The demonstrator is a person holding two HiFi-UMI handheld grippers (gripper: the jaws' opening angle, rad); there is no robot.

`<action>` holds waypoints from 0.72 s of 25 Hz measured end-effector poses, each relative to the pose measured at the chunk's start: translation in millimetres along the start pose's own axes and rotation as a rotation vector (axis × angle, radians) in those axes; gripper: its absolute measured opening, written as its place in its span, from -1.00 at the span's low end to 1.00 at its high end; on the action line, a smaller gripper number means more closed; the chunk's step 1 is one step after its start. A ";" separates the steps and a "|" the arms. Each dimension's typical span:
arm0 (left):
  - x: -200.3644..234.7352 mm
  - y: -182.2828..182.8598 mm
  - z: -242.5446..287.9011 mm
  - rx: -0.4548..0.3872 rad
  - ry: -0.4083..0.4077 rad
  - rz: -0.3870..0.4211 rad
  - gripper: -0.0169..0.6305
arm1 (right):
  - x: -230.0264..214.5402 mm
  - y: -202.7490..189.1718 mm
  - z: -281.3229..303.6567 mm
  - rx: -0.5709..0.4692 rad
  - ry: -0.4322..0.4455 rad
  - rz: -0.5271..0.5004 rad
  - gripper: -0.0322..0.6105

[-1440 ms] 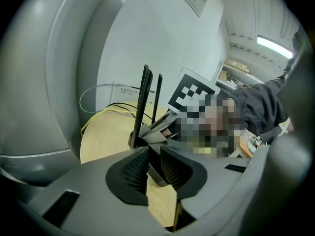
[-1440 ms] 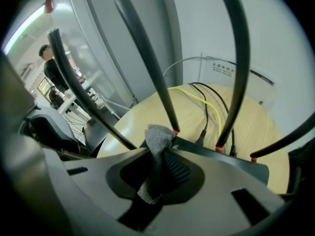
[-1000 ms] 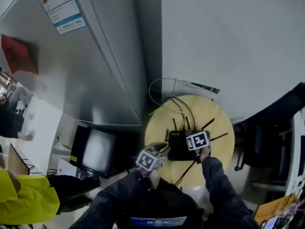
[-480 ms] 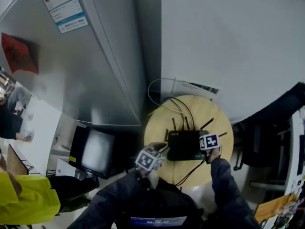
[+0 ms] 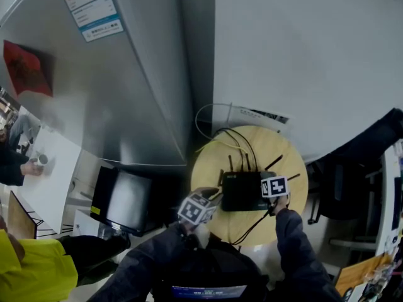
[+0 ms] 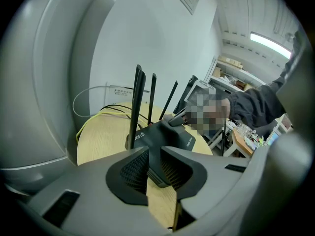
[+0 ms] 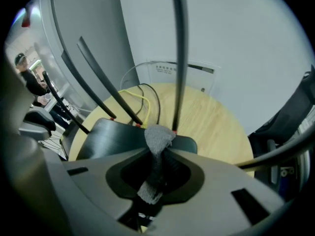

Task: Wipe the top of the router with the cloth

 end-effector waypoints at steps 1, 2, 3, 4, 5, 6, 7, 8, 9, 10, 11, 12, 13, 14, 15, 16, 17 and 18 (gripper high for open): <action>1.1 -1.4 -0.4 0.004 0.003 -0.001 -0.76 | 10.6 2.1 -2.1 -0.008 0.021 -0.006 -0.65; 2.0 -2.6 -0.6 0.006 0.005 -0.002 -0.76 | 23.5 4.0 -3.5 -0.018 0.052 -0.013 -0.65; 2.4 -3.3 -0.8 0.004 0.004 -0.004 -0.76 | 37.7 5.2 -3.9 -0.024 0.086 -0.020 -0.65; 2.3 -3.3 -1.4 -0.001 0.002 -0.004 -0.76 | 52.2 5.6 -3.8 -0.025 0.116 -0.029 -0.65; 2.1 -2.9 -2.4 -0.006 0.002 -0.003 -0.76 | 66.6 5.5 -3.5 -0.021 0.136 -0.041 -0.65; 2.1 -2.7 -3.9 -0.009 0.003 0.000 -0.76 | 80.8 5.3 -2.8 -0.017 0.152 -0.056 -0.65; 2.5 -3.4 -5.2 -0.008 0.005 0.000 -0.76 | 94.6 4.8 -1.3 -0.014 0.168 -0.073 -0.65; 3.2 -4.8 -6.3 -0.004 0.009 -0.002 -0.76 | 107.6 4.0 0.2 -0.011 0.185 -0.086 -0.65; 3.6 -6.1 -7.4 -0.002 0.011 -0.004 -0.76 | 120.0 3.0 1.1 -0.007 0.203 -0.095 -0.65; 3.4 -6.8 -8.6 -0.003 0.012 -0.005 -0.76 | 131.3 1.8 1.6 -0.003 0.219 -0.100 -0.65; 2.8 -7.1 -9.9 -0.008 0.011 -0.005 -0.76 | 140.9 0.7 2.5 0.003 0.234 -0.104 -0.65; 2.0 -7.3 -11.3 -0.013 0.009 -0.003 -0.76 | 148.8 -0.2 3.8 0.011 0.246 -0.108 -0.65; 1.7 -8.3 -12.4 -0.016 0.008 -0.003 -0.76 | 155.2 -0.9 5.4 0.020 0.256 -0.111 -0.65; 2.1 -10.5 -13.3 -0.013 0.011 -0.005 -0.76 | 160.4 -1.3 7.1 0.029 0.265 -0.113 -0.65; 2.8 -13.4 -13.9 -0.007 0.016 -0.009 -0.76 | 164.4 -1.7 9.0 0.038 0.269 -0.117 -0.65; 3.3 -15.8 -14.6 -0.004 0.019 -0.013 -0.76 | 167.0 -2.1 11.0 0.048 0.268 -0.122 -0.65; 3.5 -16.9 -15.4 -0.005 0.020 -0.014 -0.76 | 167.6 -3.0 13.4 0.061 0.260 -0.130 -0.65; 3.3 -17.0 -16.5 -0.009 0.020 -0.012 -0.76 | 165.9 -4.9 16.1 0.080 0.246 -0.136 -0.65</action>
Point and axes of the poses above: the fingertips, and each gripper's own axes: z forward along the fingers, x to its left, y out of its top, the point moved 9 cm from there along -z, backward along the fingers, and after that the axes turned 11 degrees about x, right-handed, at the moved point
